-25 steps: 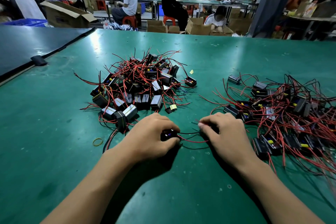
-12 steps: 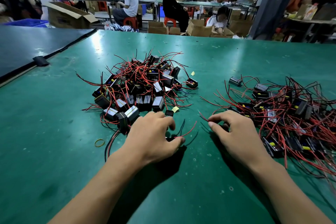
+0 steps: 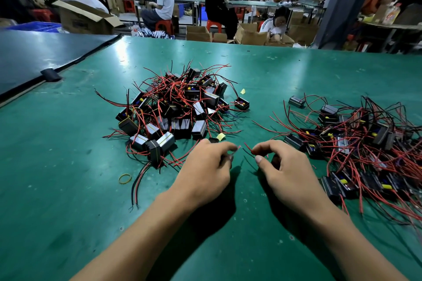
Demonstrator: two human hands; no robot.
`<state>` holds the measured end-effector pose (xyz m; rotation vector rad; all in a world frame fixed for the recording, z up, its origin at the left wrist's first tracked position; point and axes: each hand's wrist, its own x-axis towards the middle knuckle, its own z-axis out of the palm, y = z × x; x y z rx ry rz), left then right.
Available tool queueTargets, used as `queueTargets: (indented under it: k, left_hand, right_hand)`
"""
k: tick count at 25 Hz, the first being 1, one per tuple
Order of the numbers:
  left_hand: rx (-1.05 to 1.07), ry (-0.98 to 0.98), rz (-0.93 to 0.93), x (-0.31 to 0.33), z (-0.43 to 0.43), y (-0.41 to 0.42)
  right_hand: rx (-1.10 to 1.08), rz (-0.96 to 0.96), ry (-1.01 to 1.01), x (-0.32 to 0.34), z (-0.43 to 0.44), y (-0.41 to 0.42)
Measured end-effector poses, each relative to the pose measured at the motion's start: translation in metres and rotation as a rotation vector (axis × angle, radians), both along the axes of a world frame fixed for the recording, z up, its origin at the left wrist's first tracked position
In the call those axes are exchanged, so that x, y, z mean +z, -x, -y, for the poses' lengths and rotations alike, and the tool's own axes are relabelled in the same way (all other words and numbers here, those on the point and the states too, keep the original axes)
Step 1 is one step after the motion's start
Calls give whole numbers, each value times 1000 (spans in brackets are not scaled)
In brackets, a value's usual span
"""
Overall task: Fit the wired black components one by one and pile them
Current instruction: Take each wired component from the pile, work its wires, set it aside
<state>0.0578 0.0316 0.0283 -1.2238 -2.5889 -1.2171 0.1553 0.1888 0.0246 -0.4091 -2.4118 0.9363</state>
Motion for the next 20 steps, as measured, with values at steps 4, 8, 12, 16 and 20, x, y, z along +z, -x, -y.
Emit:
queueTargets:
  k: [4, 8, 12, 16, 20]
  left_hand:
    - [51, -223, 267, 5, 2, 1]
    - [6, -278, 341, 8, 4, -2]
    - [-76, -450, 501, 9, 3, -6]
    - [-40, -478, 341, 6, 0, -8]
    - [11, -383, 148, 1, 1, -5]
  right_hand:
    - [-26, -32, 159, -2, -1, 1]
    - [11, -32, 187, -2, 5, 1]
    - [50, -23, 179, -1, 8, 0]
    - [58, -31, 225, -2, 8, 1]
    - [64, -32, 270, -2, 8, 1]
